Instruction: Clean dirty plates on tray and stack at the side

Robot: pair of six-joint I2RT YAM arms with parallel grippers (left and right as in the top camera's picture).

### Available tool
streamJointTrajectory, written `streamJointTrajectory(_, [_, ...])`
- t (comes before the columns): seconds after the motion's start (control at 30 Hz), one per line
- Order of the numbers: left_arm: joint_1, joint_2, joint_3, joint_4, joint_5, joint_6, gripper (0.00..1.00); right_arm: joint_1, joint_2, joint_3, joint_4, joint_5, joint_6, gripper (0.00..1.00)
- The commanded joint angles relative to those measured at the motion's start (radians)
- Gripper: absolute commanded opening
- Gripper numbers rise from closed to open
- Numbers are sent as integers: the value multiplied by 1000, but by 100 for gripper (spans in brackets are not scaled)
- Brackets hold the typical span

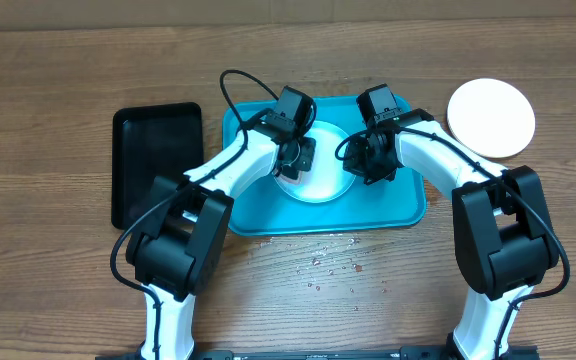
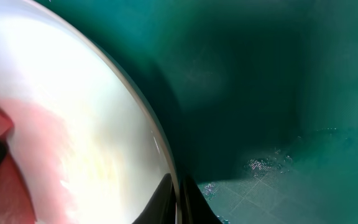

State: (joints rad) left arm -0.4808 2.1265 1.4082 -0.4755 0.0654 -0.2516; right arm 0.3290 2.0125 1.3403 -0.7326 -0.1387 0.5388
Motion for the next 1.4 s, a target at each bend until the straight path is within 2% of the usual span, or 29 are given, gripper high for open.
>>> streamJointTrajectory(0.0, [-20, 208, -164, -34, 66, 13, 4, 10, 13, 0, 21, 3, 16, 4])
streamJointTrajectory(0.47, [-129, 208, -164, -57, -16, 189, 4, 10, 13, 0, 23, 3, 16, 4])
streamJointTrajectory(0.77, [-100, 208, -164, -144, -193, 192, 4, 10, 13, 0, 23, 2, 16, 4])
streamJointTrajectory(1.0, [-31, 208, -164, -129, -233, 158, 4, 10, 13, 0, 26, 3, 16, 4])
streamJointTrajectory(1.37, [68, 208, -164, -40, -205, 132, 4, 10, 13, 0, 32, 3, 16, 4])
